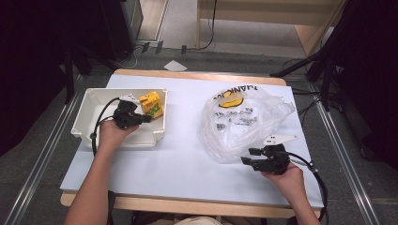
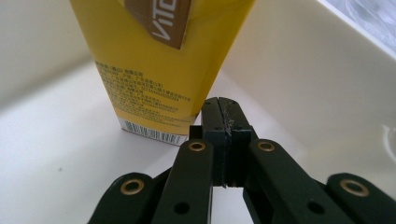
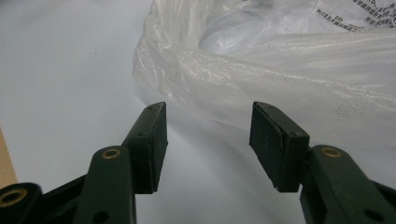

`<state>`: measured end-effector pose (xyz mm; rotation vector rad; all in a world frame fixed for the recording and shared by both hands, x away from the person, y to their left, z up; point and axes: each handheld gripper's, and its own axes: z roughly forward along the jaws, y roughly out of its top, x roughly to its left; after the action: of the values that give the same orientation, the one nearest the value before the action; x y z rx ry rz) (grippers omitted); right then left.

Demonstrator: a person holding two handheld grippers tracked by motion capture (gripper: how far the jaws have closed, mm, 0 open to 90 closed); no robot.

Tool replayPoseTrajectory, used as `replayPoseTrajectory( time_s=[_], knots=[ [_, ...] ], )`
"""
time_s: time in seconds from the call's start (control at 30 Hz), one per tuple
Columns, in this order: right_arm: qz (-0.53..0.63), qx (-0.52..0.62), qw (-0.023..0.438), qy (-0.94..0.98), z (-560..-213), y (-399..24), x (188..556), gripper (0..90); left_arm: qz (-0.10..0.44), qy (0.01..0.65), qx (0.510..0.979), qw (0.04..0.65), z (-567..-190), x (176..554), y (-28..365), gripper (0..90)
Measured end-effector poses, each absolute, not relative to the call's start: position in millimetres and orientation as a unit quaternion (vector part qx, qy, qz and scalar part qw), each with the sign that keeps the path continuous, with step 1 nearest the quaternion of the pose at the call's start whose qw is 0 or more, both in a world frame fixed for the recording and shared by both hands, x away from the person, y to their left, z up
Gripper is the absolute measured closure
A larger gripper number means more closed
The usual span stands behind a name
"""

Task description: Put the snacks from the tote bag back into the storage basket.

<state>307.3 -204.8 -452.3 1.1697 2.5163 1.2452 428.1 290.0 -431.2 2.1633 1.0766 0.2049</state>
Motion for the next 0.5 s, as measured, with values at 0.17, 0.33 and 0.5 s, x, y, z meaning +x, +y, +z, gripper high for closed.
replayPoseTrajectory(
  time_s=[0.17,0.33,0.5],
  knots=[
    [0.407,0.384,0.05,0.827,-452.7,-204.5,307.5,47.5,0.079,0.42,0.832,0.355,-432.3,430.9,291.7,90.0],
    [0.407,0.384,0.049,0.827,-452.8,-204.5,307.6,47.5,0.078,0.426,0.827,0.36,-433.6,434.1,293.3,90.0],
    [0.406,0.385,0.049,0.828,-453.3,-204.1,307.7,47.5,0.078,0.428,0.823,0.365,-434.6,436.9,293.9,90.0]
  ],
)
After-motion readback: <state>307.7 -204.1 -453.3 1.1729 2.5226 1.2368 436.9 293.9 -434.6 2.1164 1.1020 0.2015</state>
